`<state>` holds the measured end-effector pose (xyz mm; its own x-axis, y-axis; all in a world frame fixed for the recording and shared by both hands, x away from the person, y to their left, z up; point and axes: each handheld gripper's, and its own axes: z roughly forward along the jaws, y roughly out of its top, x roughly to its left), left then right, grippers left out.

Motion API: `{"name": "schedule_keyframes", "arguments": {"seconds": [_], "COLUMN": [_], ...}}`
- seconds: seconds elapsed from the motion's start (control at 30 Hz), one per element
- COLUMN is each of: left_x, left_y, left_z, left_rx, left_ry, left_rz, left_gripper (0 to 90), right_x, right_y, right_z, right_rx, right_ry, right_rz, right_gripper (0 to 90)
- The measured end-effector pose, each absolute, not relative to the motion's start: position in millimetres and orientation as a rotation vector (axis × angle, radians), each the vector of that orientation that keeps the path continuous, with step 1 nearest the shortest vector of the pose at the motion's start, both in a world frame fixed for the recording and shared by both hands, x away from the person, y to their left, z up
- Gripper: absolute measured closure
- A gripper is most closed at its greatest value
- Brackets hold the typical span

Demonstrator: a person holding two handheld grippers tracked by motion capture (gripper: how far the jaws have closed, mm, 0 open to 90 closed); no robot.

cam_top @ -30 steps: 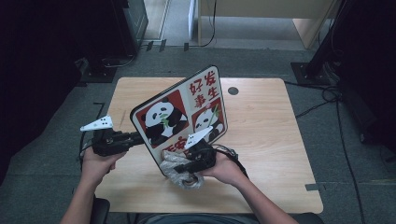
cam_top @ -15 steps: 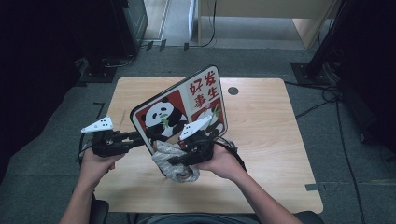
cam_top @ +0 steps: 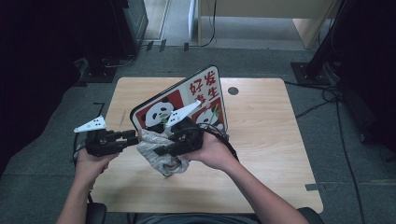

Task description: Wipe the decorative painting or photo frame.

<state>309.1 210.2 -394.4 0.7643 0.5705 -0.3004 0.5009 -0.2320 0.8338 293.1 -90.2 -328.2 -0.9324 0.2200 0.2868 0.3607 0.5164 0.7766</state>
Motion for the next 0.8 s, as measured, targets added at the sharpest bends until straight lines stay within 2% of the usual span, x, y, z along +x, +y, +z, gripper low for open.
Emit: {"name": "schedule_keyframes", "arguments": {"seconds": [0.8], "left_x": [311], "left_y": [237], "left_z": [-393], "left_rx": [1.852], "left_ry": [0.877], "left_rz": [0.12], "left_gripper": [58.6], "right_x": [295], "right_y": [-29], "right_z": [-261], "right_rx": [-0.363], "right_ry": [-2.605], "right_rz": [-1.443], "right_gripper": [72.7]}}
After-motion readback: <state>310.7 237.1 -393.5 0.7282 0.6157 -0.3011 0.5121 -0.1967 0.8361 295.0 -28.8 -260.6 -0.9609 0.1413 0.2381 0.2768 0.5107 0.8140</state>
